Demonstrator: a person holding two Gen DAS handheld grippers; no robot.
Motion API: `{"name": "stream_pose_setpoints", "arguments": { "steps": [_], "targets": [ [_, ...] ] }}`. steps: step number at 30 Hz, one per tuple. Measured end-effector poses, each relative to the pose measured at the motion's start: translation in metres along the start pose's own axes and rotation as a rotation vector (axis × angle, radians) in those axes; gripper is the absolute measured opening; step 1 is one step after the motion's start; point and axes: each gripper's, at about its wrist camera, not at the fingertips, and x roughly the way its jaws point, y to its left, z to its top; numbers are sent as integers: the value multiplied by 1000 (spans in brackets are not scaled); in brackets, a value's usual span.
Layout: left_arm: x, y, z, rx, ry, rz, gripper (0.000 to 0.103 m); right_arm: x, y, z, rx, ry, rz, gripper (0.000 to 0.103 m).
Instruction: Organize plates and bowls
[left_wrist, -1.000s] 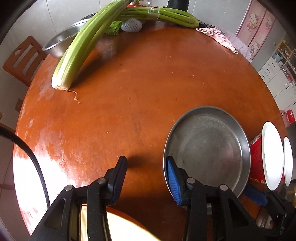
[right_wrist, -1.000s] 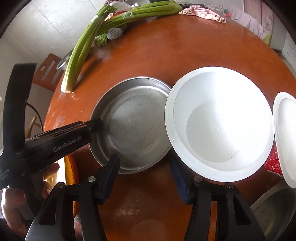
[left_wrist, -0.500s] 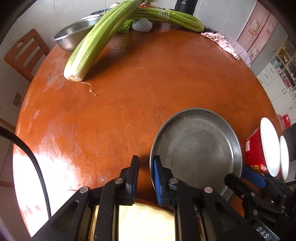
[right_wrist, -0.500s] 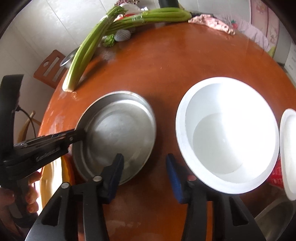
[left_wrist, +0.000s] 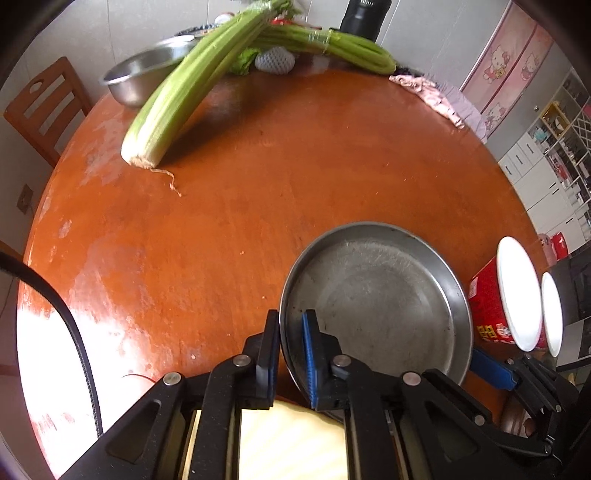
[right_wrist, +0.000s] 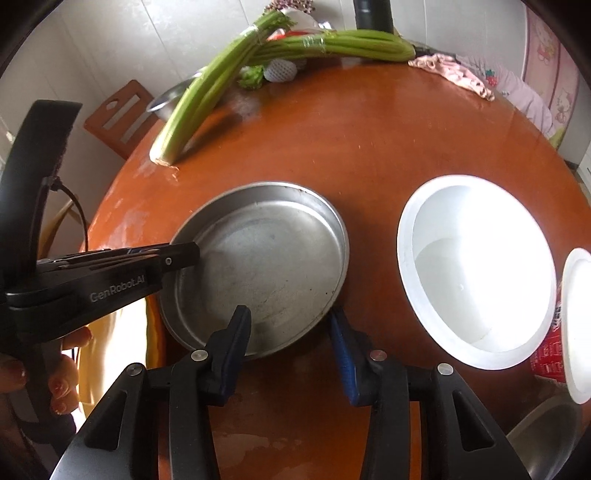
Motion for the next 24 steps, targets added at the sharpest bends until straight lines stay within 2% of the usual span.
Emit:
{"name": "stream_pose_setpoints", "arguments": {
  "steps": [8, 13, 24],
  "targets": [
    [-24, -3, 1, 12, -65, 3, 12, -11, -1, 0, 15, -20, 35, 46],
    [-37, -3, -3, 11, -96, -5, 12, -23, 2, 0, 6, -65, 39, 46],
    [-58, -5, -12, -2, -130, -16, 12, -46, 3, -7, -4, -105, 73, 46]
  ]
}}
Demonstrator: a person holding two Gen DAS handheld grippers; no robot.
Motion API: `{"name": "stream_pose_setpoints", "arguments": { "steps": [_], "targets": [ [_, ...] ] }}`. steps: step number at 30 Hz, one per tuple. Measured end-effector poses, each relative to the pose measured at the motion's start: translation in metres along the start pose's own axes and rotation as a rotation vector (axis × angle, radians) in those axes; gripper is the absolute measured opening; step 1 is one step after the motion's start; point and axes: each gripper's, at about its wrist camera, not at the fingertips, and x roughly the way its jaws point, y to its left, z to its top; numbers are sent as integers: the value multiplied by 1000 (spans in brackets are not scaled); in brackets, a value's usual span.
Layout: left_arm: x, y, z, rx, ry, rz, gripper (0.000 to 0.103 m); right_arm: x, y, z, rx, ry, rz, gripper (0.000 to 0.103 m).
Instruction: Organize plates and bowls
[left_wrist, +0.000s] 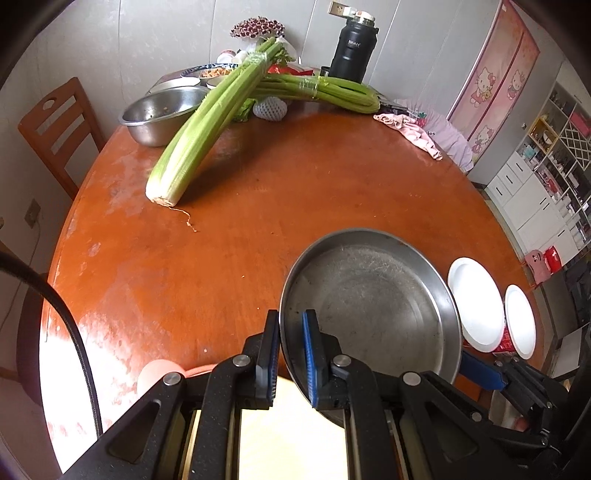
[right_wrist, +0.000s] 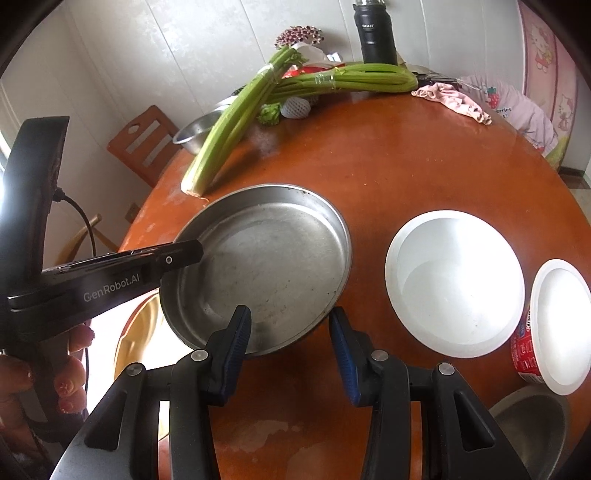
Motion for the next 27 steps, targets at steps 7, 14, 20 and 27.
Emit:
{"name": "stream_pose_setpoints", "arguments": {
  "steps": [7, 14, 20, 27],
  "targets": [
    [-26, 0, -9, -15, -41, 16, 12, -21, 8, -5, -25, -31, 35, 46],
    [-57, -5, -24, -10, -96, 47, 12, -43, 18, -11, -54, -75, 58, 46],
    [-79, 0, -35, -22, -126, 54, 12, -59, 30, -17, -87, -103, 76, 47],
    [-98, 13, -51, -56, -152, 64, 12, -70, 49, -27, -133, -115, 102, 47]
  ]
}}
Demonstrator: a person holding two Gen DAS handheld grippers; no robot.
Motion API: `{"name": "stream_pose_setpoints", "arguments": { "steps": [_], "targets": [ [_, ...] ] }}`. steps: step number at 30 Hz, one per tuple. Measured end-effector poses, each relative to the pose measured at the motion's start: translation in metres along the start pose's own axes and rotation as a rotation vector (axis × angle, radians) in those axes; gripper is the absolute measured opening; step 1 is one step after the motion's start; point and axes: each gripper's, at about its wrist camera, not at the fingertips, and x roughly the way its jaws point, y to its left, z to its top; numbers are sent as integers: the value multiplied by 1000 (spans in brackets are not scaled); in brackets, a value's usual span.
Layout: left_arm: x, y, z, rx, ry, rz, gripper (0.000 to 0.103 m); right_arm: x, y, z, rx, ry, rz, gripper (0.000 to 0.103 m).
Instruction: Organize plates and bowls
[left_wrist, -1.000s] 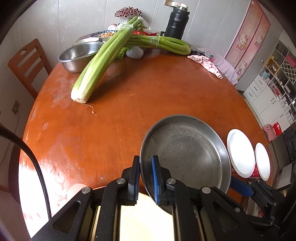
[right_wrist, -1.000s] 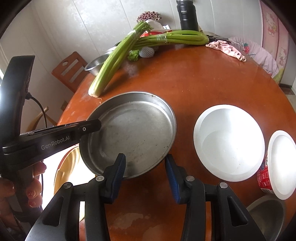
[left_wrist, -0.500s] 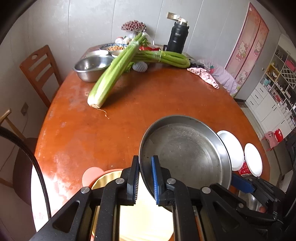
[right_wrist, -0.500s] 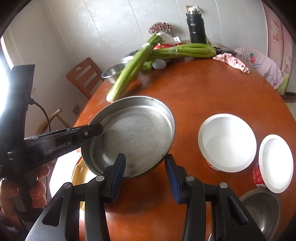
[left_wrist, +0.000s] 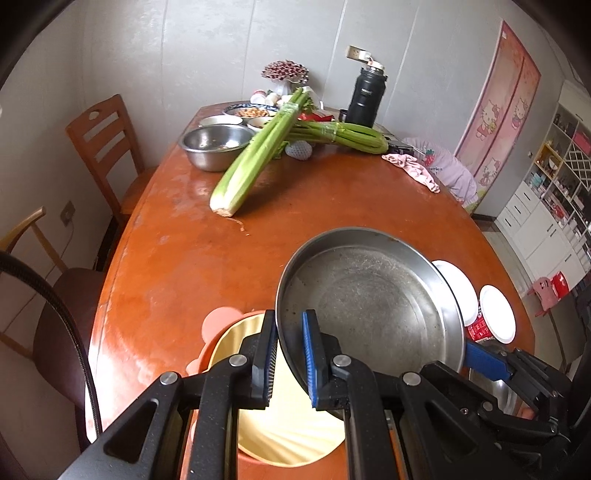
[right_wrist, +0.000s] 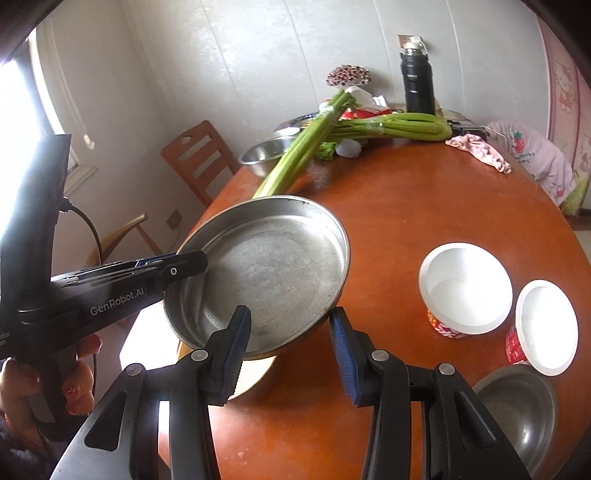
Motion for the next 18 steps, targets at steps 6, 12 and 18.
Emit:
{"name": "stream_pose_setpoints", "arguments": {
  "steps": [6, 12, 18],
  "targets": [
    [-10, 18, -15, -33, -6, 19, 12, 2, 19, -9, -39, 14, 26, 47],
    [-12, 31, -25, -57, -4, 32, 12, 10, 31, -13, -67, 39, 33, 47],
    [-11, 46, -34, -96, -5, 42, 12, 20, 42, -16, -100, 62, 44, 47]
  ]
}}
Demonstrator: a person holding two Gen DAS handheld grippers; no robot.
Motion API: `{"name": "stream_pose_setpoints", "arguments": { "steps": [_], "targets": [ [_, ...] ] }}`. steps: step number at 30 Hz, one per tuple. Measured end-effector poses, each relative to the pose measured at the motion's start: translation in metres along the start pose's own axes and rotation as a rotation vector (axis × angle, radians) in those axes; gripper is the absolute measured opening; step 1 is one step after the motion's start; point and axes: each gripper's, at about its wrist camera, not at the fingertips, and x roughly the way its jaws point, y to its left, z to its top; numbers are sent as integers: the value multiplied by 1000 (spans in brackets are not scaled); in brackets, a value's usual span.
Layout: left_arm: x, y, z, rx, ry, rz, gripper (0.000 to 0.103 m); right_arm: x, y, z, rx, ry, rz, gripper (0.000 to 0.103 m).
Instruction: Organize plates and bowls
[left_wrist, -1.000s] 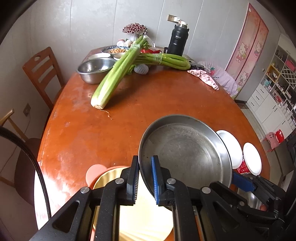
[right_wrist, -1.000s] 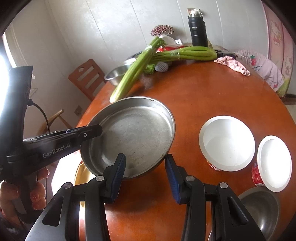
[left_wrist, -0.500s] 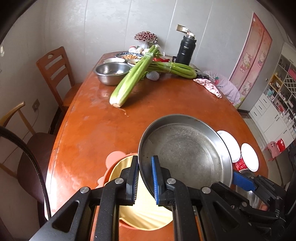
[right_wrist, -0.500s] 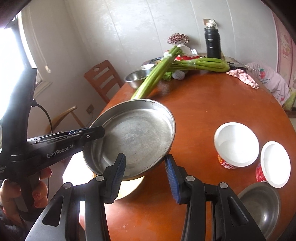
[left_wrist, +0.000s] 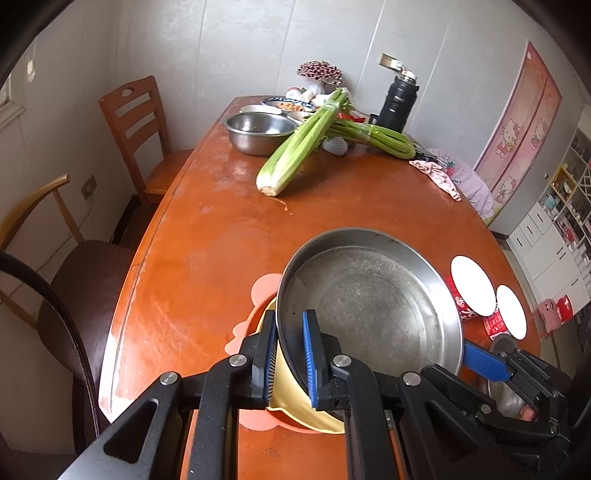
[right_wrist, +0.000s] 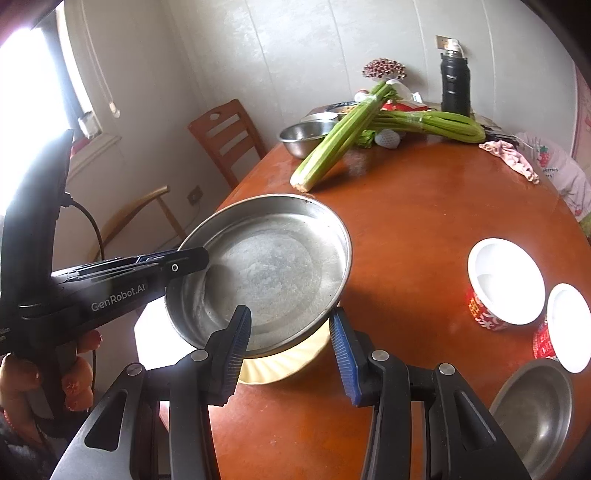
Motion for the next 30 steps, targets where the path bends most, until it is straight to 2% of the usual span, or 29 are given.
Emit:
{"name": "stream_pose_setpoints", "arguments": {
  "steps": [10, 22, 30],
  "targets": [
    [7, 24, -16, -55, 12, 44, 12, 28, 13, -2, -53, 65, 29, 47],
    [25, 41, -31, -127, 38, 30, 12, 49, 20, -9, -96, 115, 28, 47],
    [29, 40, -36, -122, 38, 39, 12, 54, 20, -12, -112, 128, 21, 47]
  ]
}}
